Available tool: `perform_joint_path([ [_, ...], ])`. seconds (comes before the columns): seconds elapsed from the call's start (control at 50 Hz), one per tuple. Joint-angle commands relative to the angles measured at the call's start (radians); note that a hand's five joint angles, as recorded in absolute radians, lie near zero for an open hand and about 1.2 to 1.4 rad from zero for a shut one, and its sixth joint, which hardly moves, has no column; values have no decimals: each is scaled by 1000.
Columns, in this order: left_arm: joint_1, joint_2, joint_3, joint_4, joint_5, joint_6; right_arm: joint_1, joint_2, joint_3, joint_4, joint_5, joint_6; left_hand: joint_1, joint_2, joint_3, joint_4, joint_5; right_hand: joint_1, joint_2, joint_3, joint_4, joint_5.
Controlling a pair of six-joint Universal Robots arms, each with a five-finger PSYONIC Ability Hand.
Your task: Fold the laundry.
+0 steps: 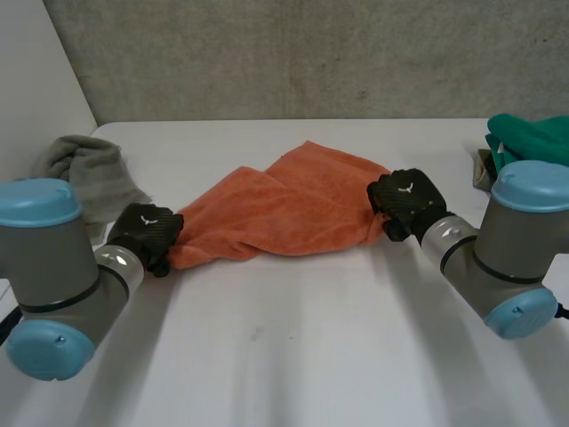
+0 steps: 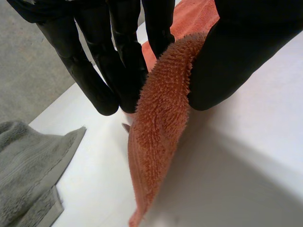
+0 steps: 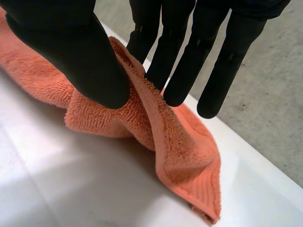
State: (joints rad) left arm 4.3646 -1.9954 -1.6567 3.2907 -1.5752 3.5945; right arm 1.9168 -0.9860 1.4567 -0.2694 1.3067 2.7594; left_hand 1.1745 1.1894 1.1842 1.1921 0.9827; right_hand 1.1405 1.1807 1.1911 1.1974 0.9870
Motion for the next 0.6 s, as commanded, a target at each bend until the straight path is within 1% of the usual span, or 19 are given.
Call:
perform_joint_path([
  [0.02,9,61,-31,-77,0,20,4,-28,-22,50,0,25,222,207,212,204,239,256,216,205,199,235],
  [0.1,-5,79,-60,-114,9,56,19,-37,-44,127,3,-9,222,207,212,204,239,256,216,205,199,235],
  [0.12,-13,90,-69,-132,15,75,25,-42,-56,177,6,-48,222,207,212,204,239,256,216,205,199,235],
  [0.16,-16,101,-75,-155,23,96,27,-49,-65,225,11,-85,222,207,212,204,239,256,216,205,199,235],
  [0.18,-20,113,-78,-187,33,119,27,-60,-73,266,16,-130,-60,-75,-70,-77,-43,256,216,205,199,235],
  [0.2,-23,122,-80,-207,40,131,28,-66,-78,288,17,-153,-286,-301,-296,-304,-269,256,216,205,199,235],
  [0.24,-30,139,-75,-252,56,154,28,-75,-88,318,16,-194,-660,-675,-670,-678,-643,256,216,205,199,235],
  [0.26,-37,165,-68,-296,70,173,30,-85,-98,332,14,-228,-874,-889,-883,-891,-857,256,216,205,199,235],
  [0.3,-43,199,-51,-328,81,184,36,-95,-107,331,13,-251,-984,-999,-994,-1002,-967,256,216,205,199,235],
  [0.36,-50,260,21,-371,96,190,53,-123,-131,309,3,-276,-1000,-1015,-1010,-1018,-983,256,216,205,199,235],
  [0.4,-53,282,73,-373,99,182,60,-141,-142,296,-4,-287,-1000,-1015,-1010,-1018,-983,256,216,205,199,235],
  [0.42,-56,294,131,-367,104,170,68,-161,-150,282,-15,-294,-1000,-1015,-1010,-1018,-983,256,216,205,199,235],
  [0.46,-60,284,196,-361,109,152,76,-184,-156,265,-33,-302,-1000,-1015,-1010,-1018,-983,256,216,205,199,235],
  [0.56,-99,146,414,-345,152,98,90,-263,-165,225,-119,-307,-1000,-1015,-1010,-1018,-983,256,216,205,199,235],
  [0.6,-120,49,533,-348,185,81,94,-299,-170,211,-165,-296,-1000,-1015,-1010,-1018,-983,256,216,205,199,235],
])
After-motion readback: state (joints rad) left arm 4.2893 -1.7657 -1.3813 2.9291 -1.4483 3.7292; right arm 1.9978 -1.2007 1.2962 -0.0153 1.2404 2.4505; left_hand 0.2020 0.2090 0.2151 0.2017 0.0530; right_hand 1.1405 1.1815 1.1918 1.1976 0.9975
